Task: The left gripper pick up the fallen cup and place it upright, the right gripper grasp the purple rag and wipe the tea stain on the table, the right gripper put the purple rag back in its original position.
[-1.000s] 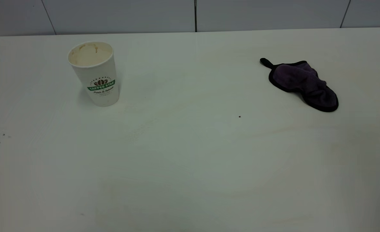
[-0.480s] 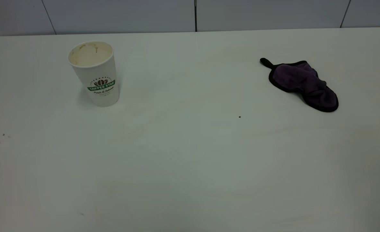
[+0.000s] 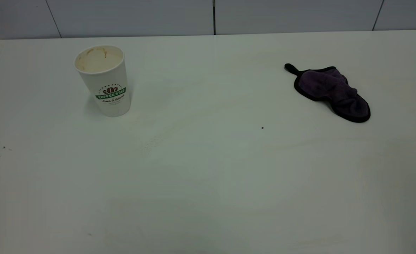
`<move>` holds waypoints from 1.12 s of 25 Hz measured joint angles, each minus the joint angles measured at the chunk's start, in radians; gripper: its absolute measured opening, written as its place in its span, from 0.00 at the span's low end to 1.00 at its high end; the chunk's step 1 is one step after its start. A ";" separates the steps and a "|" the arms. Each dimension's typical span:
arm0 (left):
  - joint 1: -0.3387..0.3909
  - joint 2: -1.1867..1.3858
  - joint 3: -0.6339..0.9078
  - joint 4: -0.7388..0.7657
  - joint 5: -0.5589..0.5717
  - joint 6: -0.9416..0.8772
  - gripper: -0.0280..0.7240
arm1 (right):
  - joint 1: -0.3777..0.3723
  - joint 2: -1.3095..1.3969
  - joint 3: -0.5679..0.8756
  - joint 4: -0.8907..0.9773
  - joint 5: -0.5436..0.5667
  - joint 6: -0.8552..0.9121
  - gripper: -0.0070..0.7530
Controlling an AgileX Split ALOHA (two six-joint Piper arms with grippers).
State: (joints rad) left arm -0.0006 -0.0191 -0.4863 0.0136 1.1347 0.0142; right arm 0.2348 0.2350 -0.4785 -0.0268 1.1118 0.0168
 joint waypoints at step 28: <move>0.000 0.000 0.000 0.000 0.000 -0.001 0.75 | -0.299 -0.233 0.000 0.000 0.007 0.000 0.29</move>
State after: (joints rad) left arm -0.0006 -0.0191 -0.4863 0.0136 1.1347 0.0131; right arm -0.0641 0.0020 -0.4785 -0.0269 1.1184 0.0168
